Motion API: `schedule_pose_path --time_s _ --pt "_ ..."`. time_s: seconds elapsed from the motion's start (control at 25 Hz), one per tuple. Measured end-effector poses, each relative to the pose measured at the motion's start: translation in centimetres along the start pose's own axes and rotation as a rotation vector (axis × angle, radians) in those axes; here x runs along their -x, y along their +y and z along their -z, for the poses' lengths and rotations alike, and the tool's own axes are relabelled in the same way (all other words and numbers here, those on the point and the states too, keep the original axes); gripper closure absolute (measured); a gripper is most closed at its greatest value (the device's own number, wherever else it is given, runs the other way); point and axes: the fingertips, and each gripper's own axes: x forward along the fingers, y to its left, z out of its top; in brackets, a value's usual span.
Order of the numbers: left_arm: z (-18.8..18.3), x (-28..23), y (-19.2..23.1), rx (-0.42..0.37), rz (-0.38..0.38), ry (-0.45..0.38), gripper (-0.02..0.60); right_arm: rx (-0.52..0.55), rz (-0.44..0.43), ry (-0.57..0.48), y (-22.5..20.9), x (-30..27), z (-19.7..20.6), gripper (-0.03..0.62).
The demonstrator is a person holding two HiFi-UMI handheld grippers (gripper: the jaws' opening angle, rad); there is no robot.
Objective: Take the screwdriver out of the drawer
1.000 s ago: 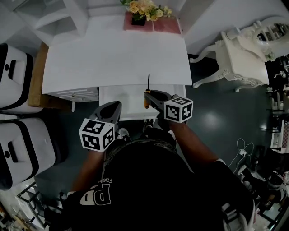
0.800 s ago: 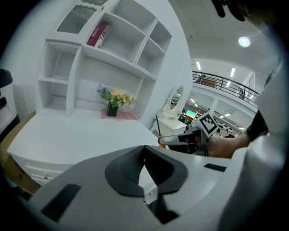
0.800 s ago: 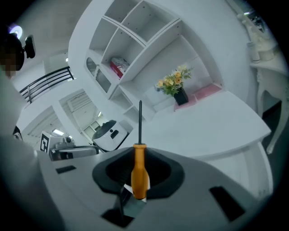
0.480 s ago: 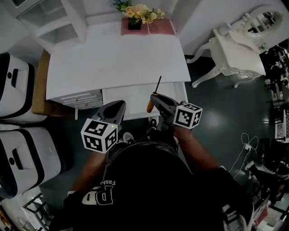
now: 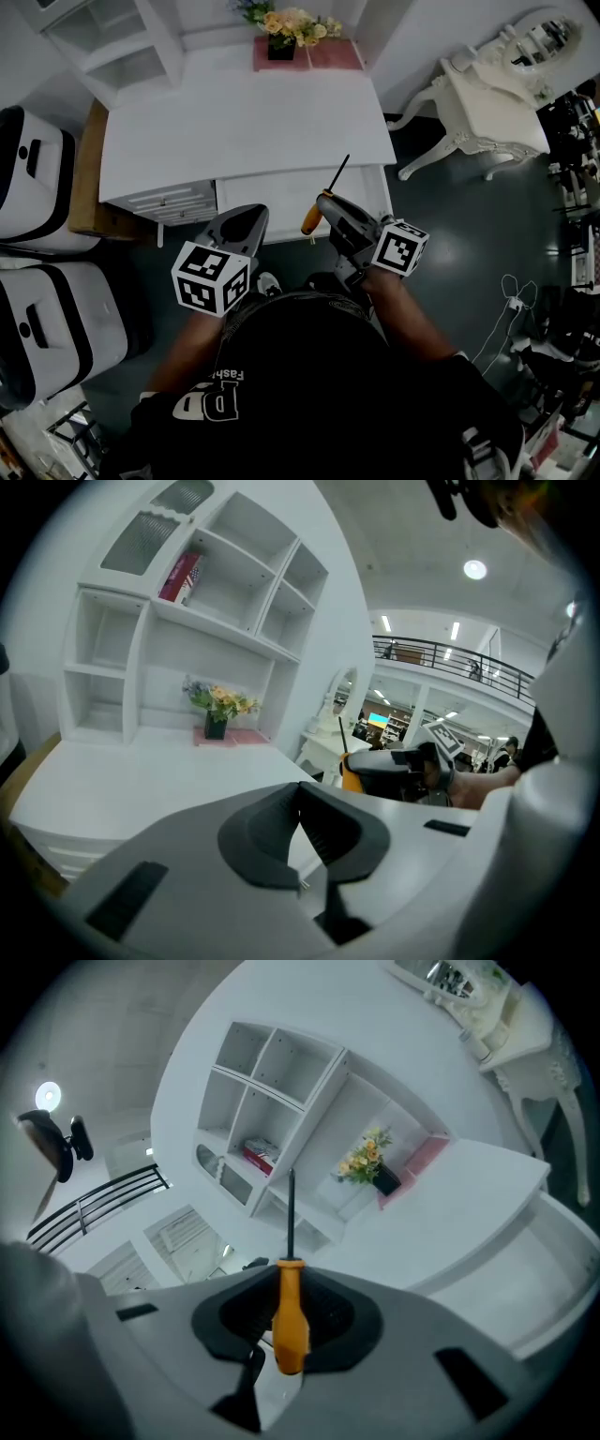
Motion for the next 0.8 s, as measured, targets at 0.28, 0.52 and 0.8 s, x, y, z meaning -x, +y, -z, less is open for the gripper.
schedule_pose_path --time_s 0.28,0.52,0.8 --pt "-0.2 -0.3 -1.5 0.009 -0.028 -0.019 0.568 0.031 -0.052 -0.008 1.7 1.7 -1.1 0.518" --pt "0.3 -0.9 -4.6 0.018 -0.044 -0.020 0.568 0.051 -0.067 0.008 1.8 4.8 -1.2 0.518" --pt "1.3 -0.9 -8.3 0.010 -0.068 -0.024 0.568 0.061 -0.095 0.010 2.0 8.6 -0.9 0.518"
